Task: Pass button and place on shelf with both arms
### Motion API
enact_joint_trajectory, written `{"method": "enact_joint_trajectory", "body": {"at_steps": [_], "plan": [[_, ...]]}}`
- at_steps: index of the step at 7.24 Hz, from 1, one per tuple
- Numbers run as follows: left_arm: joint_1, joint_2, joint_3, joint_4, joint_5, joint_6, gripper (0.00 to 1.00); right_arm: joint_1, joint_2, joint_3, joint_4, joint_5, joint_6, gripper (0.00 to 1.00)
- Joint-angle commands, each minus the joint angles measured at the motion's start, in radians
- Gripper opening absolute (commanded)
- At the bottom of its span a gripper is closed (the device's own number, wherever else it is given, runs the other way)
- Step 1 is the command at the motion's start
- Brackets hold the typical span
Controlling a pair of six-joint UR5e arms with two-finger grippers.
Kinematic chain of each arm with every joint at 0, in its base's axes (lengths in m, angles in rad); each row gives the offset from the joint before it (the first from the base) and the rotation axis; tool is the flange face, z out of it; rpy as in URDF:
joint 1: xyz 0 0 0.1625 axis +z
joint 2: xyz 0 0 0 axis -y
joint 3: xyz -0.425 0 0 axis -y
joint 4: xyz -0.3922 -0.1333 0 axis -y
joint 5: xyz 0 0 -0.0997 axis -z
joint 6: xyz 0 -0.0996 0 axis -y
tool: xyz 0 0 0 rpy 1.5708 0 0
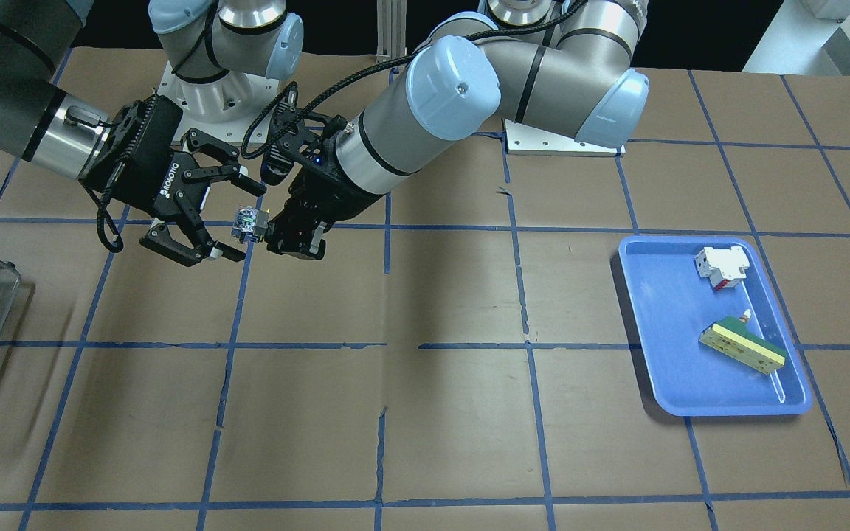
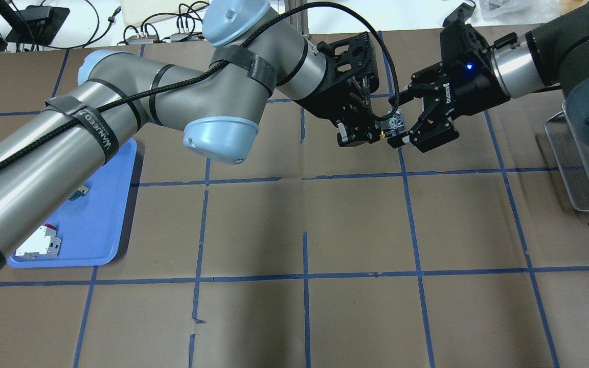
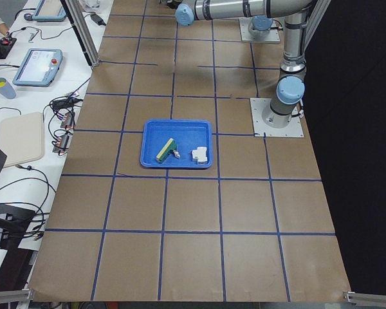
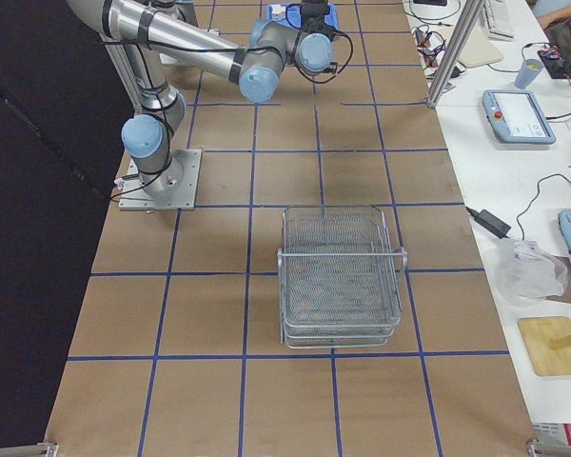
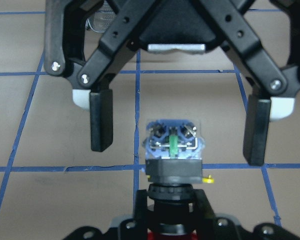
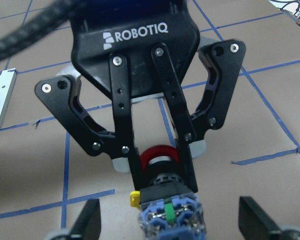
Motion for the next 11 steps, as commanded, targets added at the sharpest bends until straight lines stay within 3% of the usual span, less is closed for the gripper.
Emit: {"method": "enact_joint_trajectory", "body": {"at_steps": [1, 3, 4, 5, 8, 9, 11], "plan": [[-0.001, 0.000, -0.001, 0.023, -0.002, -0.023, 0.03, 0.000, 0.000, 0.000, -0.003, -0.002, -0.002, 0.52], [-0.005, 0.002, -0.001, 0.031, -0.002, -0.032, 0.04, 0.000, 0.000, -0.002, -0.002, -0.014, -0.002, 0.00], [-0.005, 0.000, -0.001, 0.041, -0.002, -0.030, 0.07, 0.000, 0.000, -0.002, 0.000, -0.016, 0.000, 0.00], [-0.006, 0.000, -0.004, 0.052, 0.000, -0.036, 0.98, -0.001, 0.000, -0.003, 0.001, -0.016, 0.000, 0.00], [-0.006, 0.037, 0.002, 0.049, 0.017, -0.113, 1.00, -0.003, 0.000, -0.008, 0.001, -0.016, 0.000, 0.00], [0.005, 0.052, 0.002, 0.037, 0.035, -0.113, 1.00, -0.003, 0.002, -0.011, -0.008, -0.052, 0.000, 0.00], [0.066, 0.100, -0.023, -0.036, 0.222, -0.186, 1.00, -0.090, 0.005, -0.057, -0.009, -0.181, 0.003, 0.00]]}}
